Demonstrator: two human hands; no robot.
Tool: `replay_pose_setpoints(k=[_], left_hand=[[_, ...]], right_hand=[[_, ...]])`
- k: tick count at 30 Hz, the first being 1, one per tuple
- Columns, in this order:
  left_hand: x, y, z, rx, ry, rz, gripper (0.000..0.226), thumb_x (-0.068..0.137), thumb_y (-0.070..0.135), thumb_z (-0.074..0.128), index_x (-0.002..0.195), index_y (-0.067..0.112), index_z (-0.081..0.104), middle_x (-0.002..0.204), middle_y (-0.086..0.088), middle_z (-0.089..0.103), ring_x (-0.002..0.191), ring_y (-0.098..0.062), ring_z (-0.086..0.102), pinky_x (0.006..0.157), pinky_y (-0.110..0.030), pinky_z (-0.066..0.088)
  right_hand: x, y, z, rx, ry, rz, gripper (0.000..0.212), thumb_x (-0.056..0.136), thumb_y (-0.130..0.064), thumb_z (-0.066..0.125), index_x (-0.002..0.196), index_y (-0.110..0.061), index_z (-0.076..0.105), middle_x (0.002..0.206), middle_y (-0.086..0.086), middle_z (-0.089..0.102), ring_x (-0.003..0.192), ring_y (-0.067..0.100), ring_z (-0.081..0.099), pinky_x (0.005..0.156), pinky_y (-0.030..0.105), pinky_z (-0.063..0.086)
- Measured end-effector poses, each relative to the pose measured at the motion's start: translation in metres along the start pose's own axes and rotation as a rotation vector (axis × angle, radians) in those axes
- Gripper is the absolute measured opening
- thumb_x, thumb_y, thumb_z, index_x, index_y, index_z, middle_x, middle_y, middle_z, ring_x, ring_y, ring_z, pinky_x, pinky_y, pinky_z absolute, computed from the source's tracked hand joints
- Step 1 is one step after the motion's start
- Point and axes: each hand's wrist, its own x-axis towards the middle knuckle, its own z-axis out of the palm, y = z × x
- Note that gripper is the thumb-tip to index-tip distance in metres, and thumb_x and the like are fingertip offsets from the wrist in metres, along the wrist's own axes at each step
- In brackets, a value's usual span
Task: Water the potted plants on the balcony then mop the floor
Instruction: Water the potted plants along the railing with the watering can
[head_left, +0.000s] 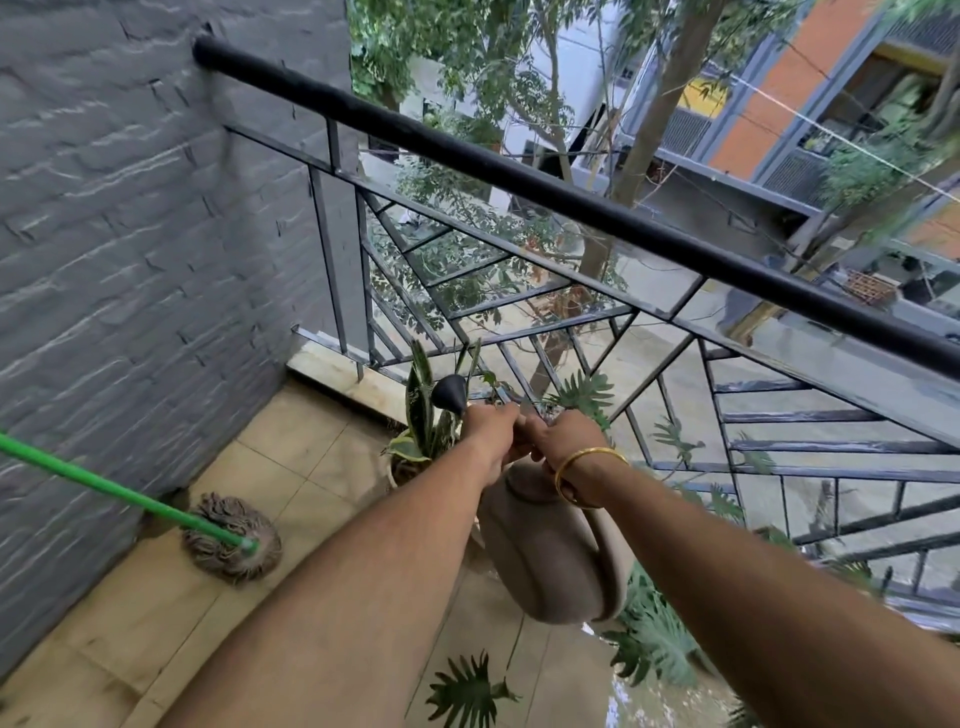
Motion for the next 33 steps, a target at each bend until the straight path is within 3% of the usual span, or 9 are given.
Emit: replay_pose_setpoints(k=[7,10,14,18,20,22,25,28,33], left_hand=[[-0.006,-0.003,0.003,0.013,-0.001,-0.038,0.012,0.096,0.010,0.059,0.092,0.000,0.065,0.076,-0.016,0.072,0.050,-0.021,0.068,0.050,-0.029,0.056],[-0.008,-0.005,0.005,0.015,0.000,-0.030,0.012,0.095,0.009,0.059,0.087,0.003,0.064,0.077,-0.015,0.071,0.053,-0.022,0.067,0.051,-0.030,0.056],[-0.014,-0.002,0.006,0.038,-0.001,-0.002,0.014,0.093,0.007,0.057,0.080,0.005,0.062,0.081,-0.020,0.072,0.056,-0.024,0.067,0.055,-0.032,0.056],[-0.025,0.008,0.008,0.049,0.008,0.067,0.005,0.093,0.008,0.060,0.094,0.003,0.059,0.075,-0.017,0.065,0.052,-0.023,0.065,0.050,-0.029,0.055],[-0.038,0.015,0.011,0.031,0.041,0.134,0.012,0.093,0.011,0.065,0.101,0.011,0.055,0.085,-0.017,0.066,0.064,-0.026,0.066,0.049,-0.029,0.055],[-0.053,0.021,0.017,0.024,0.060,0.209,0.035,0.089,0.015,0.070,0.118,0.018,0.050,0.102,-0.015,0.067,0.077,-0.027,0.070,0.051,-0.033,0.059],[-0.073,0.027,0.024,0.088,0.108,0.325,0.045,0.083,0.019,0.075,0.119,0.027,0.049,0.100,-0.005,0.065,0.081,-0.025,0.071,0.061,-0.043,0.064],[-0.093,0.032,0.024,0.121,0.187,0.452,0.043,0.077,0.021,0.077,0.109,0.030,0.050,0.095,0.005,0.063,0.081,-0.015,0.066,0.074,-0.037,0.061],[-0.135,0.045,-0.006,0.139,0.321,0.518,0.049,0.075,0.026,0.079,0.114,0.026,0.049,0.098,0.004,0.064,0.078,-0.010,0.063,0.061,-0.023,0.049]], right_hand=[[-0.009,0.007,-0.005,0.004,0.000,0.009,0.054,0.097,-0.049,0.053,0.085,-0.004,0.080,0.083,0.013,0.078,0.083,0.032,0.072,0.070,0.031,0.048],[-0.013,0.010,-0.004,0.026,0.006,0.000,0.053,0.098,-0.047,0.053,0.084,-0.003,0.080,0.080,0.014,0.077,0.082,0.033,0.073,0.074,0.033,0.054],[-0.020,0.009,-0.006,0.058,0.017,0.004,0.056,0.097,-0.049,0.050,0.091,-0.001,0.078,0.094,0.021,0.078,0.090,0.037,0.073,0.084,0.042,0.060],[-0.027,0.008,-0.011,0.168,-0.020,0.025,0.059,0.087,-0.056,0.048,0.095,-0.004,0.075,0.097,0.022,0.077,0.087,0.037,0.073,0.085,0.047,0.061],[-0.039,0.008,-0.019,0.179,-0.014,0.025,0.054,0.082,-0.049,0.042,0.090,-0.006,0.073,0.094,0.022,0.076,0.084,0.037,0.071,0.079,0.045,0.058],[-0.053,0.006,-0.029,0.178,-0.003,-0.003,0.041,0.087,-0.034,0.039,0.098,-0.005,0.066,0.100,0.023,0.074,0.093,0.040,0.068,0.080,0.043,0.052],[-0.068,0.008,-0.034,0.279,0.065,-0.021,0.030,0.094,-0.023,0.042,0.108,-0.002,0.059,0.108,0.029,0.069,0.101,0.043,0.065,0.084,0.046,0.050],[-0.087,-0.001,-0.036,0.418,0.093,-0.005,0.045,0.088,-0.037,0.033,0.086,-0.005,0.065,0.102,0.028,0.070,0.096,0.042,0.065,0.083,0.049,0.050],[-0.125,-0.020,-0.027,0.564,0.022,-0.077,0.037,0.079,-0.043,0.036,0.066,-0.017,0.060,0.080,0.017,0.064,0.081,0.036,0.065,0.076,0.049,0.053]])
